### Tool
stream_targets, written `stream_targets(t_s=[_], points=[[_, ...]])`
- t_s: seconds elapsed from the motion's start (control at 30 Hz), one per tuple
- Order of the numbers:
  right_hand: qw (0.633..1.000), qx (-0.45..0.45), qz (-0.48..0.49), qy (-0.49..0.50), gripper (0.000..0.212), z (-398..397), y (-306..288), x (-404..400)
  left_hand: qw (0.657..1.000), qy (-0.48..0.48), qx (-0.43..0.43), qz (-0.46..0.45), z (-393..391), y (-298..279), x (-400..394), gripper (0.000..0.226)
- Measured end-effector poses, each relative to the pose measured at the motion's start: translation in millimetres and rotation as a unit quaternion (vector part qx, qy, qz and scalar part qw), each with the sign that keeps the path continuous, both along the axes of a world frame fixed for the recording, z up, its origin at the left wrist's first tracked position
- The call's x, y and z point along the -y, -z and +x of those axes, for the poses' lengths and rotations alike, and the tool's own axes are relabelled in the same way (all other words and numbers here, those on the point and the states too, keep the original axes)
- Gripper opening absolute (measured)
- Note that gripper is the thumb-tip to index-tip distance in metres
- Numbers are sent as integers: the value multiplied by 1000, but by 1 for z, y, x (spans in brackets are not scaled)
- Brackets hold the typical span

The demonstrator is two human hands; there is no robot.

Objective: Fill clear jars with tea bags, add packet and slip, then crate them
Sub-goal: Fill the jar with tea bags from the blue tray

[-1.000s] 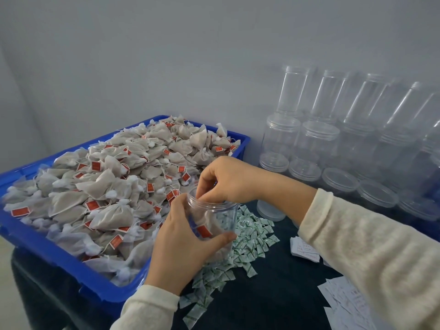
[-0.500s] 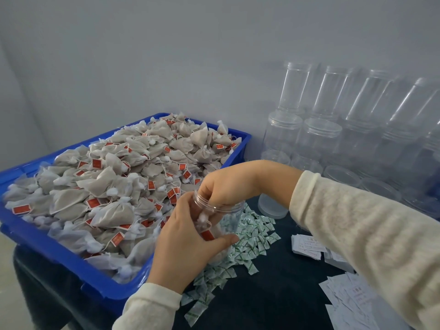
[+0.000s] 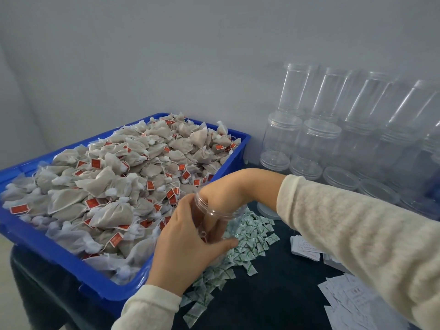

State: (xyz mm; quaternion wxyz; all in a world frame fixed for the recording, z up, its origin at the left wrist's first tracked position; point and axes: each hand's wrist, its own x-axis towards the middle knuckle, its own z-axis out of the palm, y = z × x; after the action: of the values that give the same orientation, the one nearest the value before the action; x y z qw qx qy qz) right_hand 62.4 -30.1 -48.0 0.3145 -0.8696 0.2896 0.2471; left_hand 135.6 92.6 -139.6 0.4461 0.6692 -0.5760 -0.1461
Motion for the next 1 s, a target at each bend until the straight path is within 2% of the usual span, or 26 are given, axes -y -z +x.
stream_targets(t_s=[0.1, 0.17, 0.3, 0.43, 0.5, 0.6, 0.7, 0.83, 0.9, 1.0], points=[[996, 14, 85, 28, 21, -8, 2, 1, 999, 7, 31, 5, 0, 2, 0, 106], [994, 20, 106, 31, 22, -11, 2, 0, 999, 8, 32, 6, 0, 2, 0, 106], [998, 19, 60, 27, 22, -6, -3, -2, 1000, -1, 14, -3, 0, 1, 0, 101], [998, -22, -37, -42, 25, 0, -19, 0, 999, -3, -32, -12, 0, -1, 2, 84], [998, -18, -38, -47, 25, 0, -31, 3, 999, -3, -52, -13, 0, -1, 2, 84], [999, 28, -26, -9, 21, -4, -51, 15, 998, -7, -66, -9, 0, -1, 2, 95], [992, 110, -38, 46, 15, -6, -67, 33, 996, -7, -84, -1, 0, -1, 2, 102], [956, 199, -150, 153, 18, 4, -46, 76, 993, -19, -112, 11, 0, -3, 3, 119], [941, 203, -199, 182, 18, 13, -22, 95, 991, -32, -133, 12, 0, -5, 4, 113], [936, 207, -201, 201, 24, 28, 18, 108, 986, -45, -162, 3, -1, -7, 6, 93]])
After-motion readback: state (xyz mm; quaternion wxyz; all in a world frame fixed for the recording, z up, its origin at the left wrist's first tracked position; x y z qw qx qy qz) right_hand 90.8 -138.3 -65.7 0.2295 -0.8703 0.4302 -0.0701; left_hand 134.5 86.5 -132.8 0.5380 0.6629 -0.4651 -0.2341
